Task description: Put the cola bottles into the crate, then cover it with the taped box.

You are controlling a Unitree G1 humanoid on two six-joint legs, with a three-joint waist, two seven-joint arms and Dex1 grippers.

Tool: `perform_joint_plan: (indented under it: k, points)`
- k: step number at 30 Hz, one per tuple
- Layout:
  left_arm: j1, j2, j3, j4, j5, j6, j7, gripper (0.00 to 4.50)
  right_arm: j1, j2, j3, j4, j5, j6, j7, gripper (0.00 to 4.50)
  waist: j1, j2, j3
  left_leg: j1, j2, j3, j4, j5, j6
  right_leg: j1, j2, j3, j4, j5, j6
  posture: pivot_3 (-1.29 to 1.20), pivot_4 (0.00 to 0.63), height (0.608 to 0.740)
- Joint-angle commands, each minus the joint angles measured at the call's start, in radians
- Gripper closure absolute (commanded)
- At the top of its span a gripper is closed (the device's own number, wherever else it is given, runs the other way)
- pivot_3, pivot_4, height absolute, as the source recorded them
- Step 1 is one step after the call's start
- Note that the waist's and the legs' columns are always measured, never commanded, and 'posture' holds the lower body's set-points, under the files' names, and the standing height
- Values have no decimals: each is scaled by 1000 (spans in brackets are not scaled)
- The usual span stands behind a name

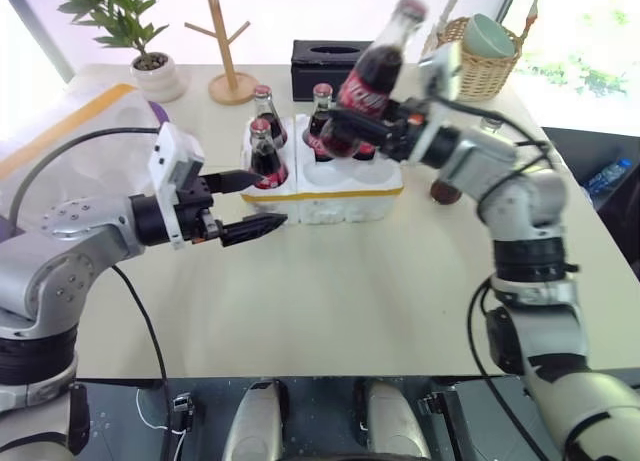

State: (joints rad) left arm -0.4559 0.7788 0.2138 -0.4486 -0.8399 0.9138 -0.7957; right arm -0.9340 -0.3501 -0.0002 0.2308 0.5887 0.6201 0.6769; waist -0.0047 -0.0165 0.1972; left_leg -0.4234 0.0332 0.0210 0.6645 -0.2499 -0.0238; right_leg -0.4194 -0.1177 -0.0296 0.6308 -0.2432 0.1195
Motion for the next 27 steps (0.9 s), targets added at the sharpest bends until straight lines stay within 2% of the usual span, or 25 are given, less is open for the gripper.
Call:
perform_joint_plan:
  k: [1, 8, 16, 24, 26, 27]
  points:
    - [8, 12, 37, -41, -25, -10, 15, 0, -72, 12, 16, 86, -95, -118, 20, 1676, -3, 0, 0, -3, 0, 0, 1, 0, 0, -3, 0, 0, 1, 0, 0, 0, 150, 736]
    - [13, 14, 38, -42, -33, -22, 38, 0, -30, 45, 119, 148, -211, -153, 104, 1676, -15, 0, 0, -3, 1, 0, -1, 0, 0, -6, 1, 0, 1, 0, 0, 0, 150, 736]
    - [-10, 15, 15, -20, -17, -44, 32, 0, -10, 89, 127, 91, -244, -164, 132, 1676, -16, 0, 0, -3, 1, 0, -1, 0, -1, -6, 1, 0, 2, 0, 0, 0, 150, 736]
    - [-20, 13, 3, -14, -15, -54, 33, 0, -20, 117, 160, 216, -344, -217, 125, 1676, -17, -1, -1, -2, 1, 1, -1, 1, -1, -6, 1, 0, 2, 0, 0, 0, 150, 736]
    - [-24, 12, 1, -14, -15, -54, 35, 0, -24, 118, 158, 238, -361, -216, 118, 658, -18, -1, -1, -2, 1, 1, -1, 1, -2, -6, 1, 1, 2, 0, 0, 0, 150, 736]
    - [-26, 11, 1, -13, -14, -54, 35, 0, -23, 117, 158, 239, -369, -218, 118, 339, -18, -1, -1, -1, 1, 1, -1, 1, -2, -5, 1, 1, 2, 0, 0, 0, 150, 736]
